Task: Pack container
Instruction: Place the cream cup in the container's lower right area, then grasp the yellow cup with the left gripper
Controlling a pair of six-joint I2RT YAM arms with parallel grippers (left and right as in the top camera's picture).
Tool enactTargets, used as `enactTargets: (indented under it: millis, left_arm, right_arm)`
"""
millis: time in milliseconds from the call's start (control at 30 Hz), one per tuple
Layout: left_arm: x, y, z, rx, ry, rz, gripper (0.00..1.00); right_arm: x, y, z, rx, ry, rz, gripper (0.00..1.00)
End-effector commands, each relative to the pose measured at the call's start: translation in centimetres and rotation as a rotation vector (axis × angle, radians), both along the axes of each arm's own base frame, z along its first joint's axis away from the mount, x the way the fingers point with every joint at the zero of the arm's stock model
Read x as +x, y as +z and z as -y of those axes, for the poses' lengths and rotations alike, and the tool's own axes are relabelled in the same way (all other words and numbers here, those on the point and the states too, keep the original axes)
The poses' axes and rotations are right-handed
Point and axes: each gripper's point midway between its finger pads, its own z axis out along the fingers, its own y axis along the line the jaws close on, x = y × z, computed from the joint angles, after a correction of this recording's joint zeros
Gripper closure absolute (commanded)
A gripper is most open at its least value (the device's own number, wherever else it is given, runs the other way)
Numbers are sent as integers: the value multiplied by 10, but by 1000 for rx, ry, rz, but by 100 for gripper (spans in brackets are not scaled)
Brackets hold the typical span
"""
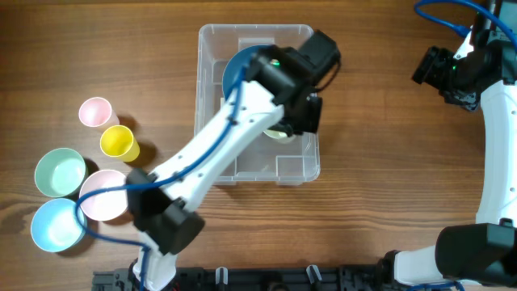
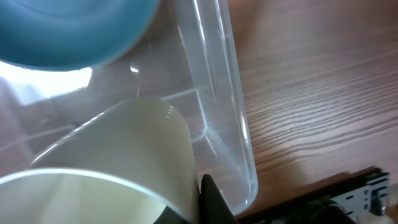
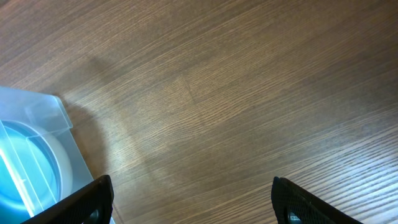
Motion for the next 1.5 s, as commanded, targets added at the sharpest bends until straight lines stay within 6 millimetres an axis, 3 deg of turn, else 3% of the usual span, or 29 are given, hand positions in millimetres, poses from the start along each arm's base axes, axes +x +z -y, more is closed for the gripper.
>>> enactTargets:
  millis: [0, 167, 367, 500, 533, 567, 600, 700, 767, 833, 867, 900, 933, 967, 1000, 1067, 1133, 1167, 1267, 1333, 1467]
  left_arm:
    - [-16, -41, 18, 31, 12, -139, 96]
    - [-27, -76, 26, 71, 12, -229, 96]
    - [-38, -109, 19, 102, 13, -287, 96]
    - [-38, -112, 22, 95, 4, -279, 76]
    - [-38, -112, 22, 95, 0, -278, 60]
    - [-38, -112, 22, 95, 0, -278, 54]
    - [-38, -112, 22, 95, -4, -278, 41]
    - [-30, -104, 17, 85, -10, -250, 34]
    - [-13, -84, 4, 77, 26, -185, 30]
    - [11, -47, -20, 66, 86, -85, 28]
    - [27, -14, -45, 56, 144, 2, 27]
    - [40, 17, -76, 50, 214, 86, 26]
    - [46, 36, -99, 49, 266, 135, 26]
    - [54, 66, -142, 45, 374, 204, 25]
    - [57, 79, -167, 38, 435, 231, 21]
    - [64, 98, -238, 41, 623, 265, 19]
    - [64, 91, -298, 86, 785, 224, 18]
    - [63, 77, -327, 114, 863, 181, 18]
    - [57, 25, -374, 174, 986, 56, 16]
    - [50, -9, -385, 189, 1017, -23, 16]
    - [41, -65, -377, 177, 1003, -101, 14]
  right_arm:
    - [-3, 7, -2, -5, 1, 18, 18]
    - [-3, 7, -1, -5, 1, 19, 17]
    - [-3, 7, -2, -5, 1, 19, 17]
    - [-3, 7, -2, -5, 1, 19, 17]
    - [-3, 7, -2, -5, 1, 19, 17]
    - [-3, 7, -2, -5, 1, 19, 17]
    - [-3, 7, -2, -5, 1, 19, 17]
    - [-3, 7, -2, -5, 1, 19, 17]
    - [-3, 7, -2, -5, 1, 19, 17]
    - [-3, 7, -2, -5, 1, 19, 17]
    - [-3, 7, -2, -5, 1, 19, 17]
    - [-3, 7, -2, -5, 1, 19, 17]
    - [-3, 7, -2, -5, 1, 18, 17]
    - [-3, 7, -2, -4, 1, 19, 17]
    - [-3, 7, -3, 2, 4, 20, 17]
    - [-3, 7, -3, 2, 4, 21, 17]
    - [-3, 7, -3, 2, 4, 21, 17]
    - [-3, 7, -3, 1, 4, 22, 17]
    - [-2, 8, -3, 1, 5, 24, 17]
    - [-2, 8, -3, 1, 4, 24, 17]
    - [-2, 7, -3, 2, 4, 24, 17]
